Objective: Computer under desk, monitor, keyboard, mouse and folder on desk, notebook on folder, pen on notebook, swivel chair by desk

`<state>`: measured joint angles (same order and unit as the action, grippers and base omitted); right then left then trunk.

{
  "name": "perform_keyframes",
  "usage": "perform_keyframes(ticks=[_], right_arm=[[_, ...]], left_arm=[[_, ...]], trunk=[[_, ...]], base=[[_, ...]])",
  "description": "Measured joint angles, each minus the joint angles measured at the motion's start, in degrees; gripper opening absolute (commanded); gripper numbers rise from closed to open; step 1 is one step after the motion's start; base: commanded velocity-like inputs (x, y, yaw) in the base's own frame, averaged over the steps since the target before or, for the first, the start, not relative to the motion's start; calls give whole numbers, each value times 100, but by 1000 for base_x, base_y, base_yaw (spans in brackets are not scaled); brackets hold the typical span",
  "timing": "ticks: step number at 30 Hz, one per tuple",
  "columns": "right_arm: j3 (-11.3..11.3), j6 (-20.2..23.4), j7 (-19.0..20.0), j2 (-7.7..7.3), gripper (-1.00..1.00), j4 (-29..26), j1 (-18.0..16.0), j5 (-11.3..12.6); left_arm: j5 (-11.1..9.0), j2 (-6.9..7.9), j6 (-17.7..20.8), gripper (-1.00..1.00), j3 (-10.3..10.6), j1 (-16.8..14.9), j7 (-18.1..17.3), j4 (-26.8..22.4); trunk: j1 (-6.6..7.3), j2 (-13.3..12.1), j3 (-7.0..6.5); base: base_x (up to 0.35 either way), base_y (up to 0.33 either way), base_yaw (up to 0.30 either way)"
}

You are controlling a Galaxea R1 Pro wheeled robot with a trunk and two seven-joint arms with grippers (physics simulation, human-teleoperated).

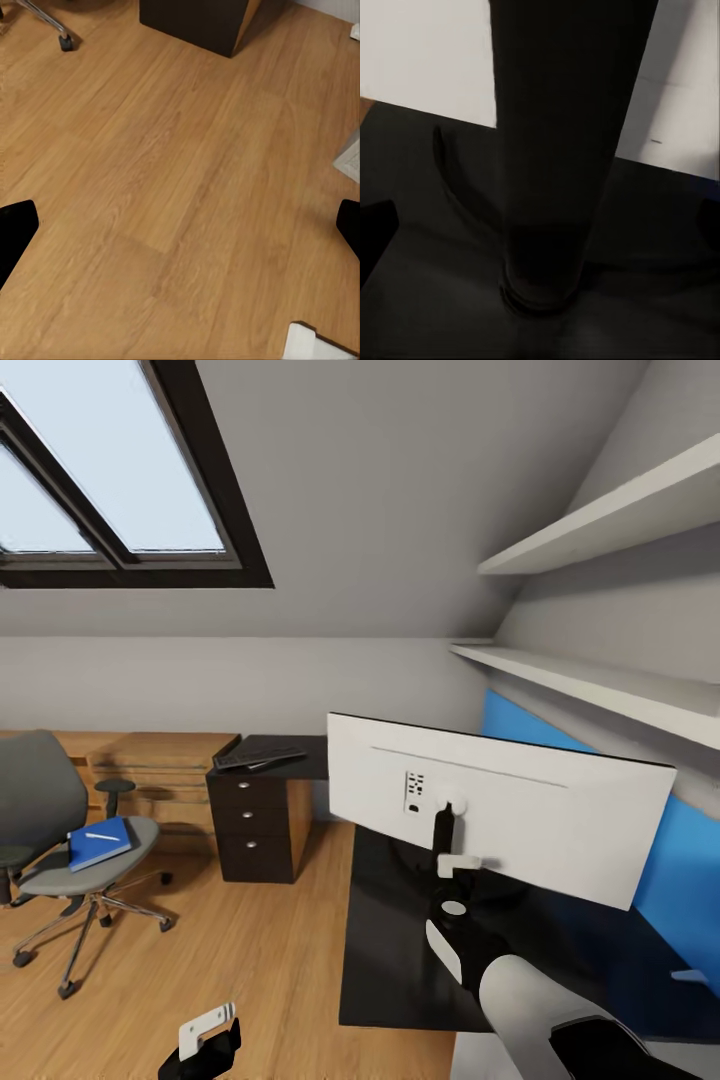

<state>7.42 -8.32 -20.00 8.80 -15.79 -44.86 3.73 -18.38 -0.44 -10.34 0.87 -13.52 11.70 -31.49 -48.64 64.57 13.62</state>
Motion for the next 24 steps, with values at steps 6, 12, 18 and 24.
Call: perform_keyframes(ticks=[6, 12, 18, 24], right_arm=[[2, -1, 2, 3, 100, -5, 0, 7], [11, 19, -8, 30, 100, -8, 0, 13], [22, 158, -36, 48, 100, -17, 0, 39], [25, 675, -37, 120, 100, -184, 2, 52]], left_arm=[[0, 0, 0, 100, 0, 2, 0, 0], [0, 1, 0, 100, -4, 0, 0, 1], [-1, 0, -17, 100, -8, 2, 0, 1], [0, 0, -23, 100, -8, 2, 3, 1]], trunk=[[-1, 0, 0], [-2, 1, 0], [1, 0, 0], [89, -158, -71]], base=[[-266, 137, 0], [-272, 129, 0], [-62, 23, 0], [-9, 3, 0]])
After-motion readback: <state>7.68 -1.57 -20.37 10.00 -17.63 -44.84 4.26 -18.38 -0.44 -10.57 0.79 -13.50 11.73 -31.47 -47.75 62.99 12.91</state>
